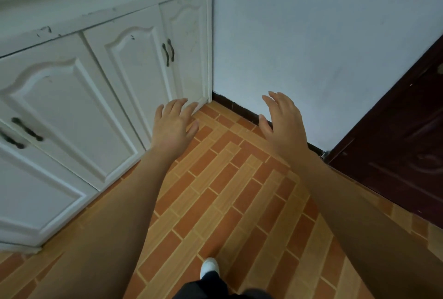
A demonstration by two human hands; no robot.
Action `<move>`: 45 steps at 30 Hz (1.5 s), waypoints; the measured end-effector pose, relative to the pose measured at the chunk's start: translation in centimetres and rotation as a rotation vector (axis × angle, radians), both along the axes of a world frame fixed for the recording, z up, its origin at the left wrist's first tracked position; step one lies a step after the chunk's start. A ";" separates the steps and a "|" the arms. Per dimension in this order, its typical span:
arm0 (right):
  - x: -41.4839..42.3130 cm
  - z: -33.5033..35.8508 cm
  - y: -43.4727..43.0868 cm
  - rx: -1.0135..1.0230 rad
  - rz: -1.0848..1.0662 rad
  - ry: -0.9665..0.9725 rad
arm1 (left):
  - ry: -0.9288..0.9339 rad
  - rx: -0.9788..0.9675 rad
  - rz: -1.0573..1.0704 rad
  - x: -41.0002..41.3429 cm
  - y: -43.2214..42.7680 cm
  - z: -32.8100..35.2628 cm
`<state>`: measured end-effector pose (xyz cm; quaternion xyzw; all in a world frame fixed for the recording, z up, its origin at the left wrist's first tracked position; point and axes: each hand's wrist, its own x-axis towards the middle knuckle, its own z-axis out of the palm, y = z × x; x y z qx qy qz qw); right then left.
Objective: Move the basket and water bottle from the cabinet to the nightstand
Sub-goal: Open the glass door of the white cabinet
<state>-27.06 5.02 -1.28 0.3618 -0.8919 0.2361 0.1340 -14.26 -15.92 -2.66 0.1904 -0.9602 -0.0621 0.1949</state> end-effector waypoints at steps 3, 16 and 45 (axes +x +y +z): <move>-2.1 0.1 -2.0 -0.007 -0.007 0.001 | 0.004 -0.013 -0.008 -2.4 -2.4 0.1; -15.2 0.2 -9.7 -0.054 0.085 0.028 | -0.020 0.006 0.076 -14.3 -9.3 -0.4; -44.8 -0.3 -31.3 0.126 0.333 -0.002 | -0.011 0.016 0.252 -39.9 -26.7 0.2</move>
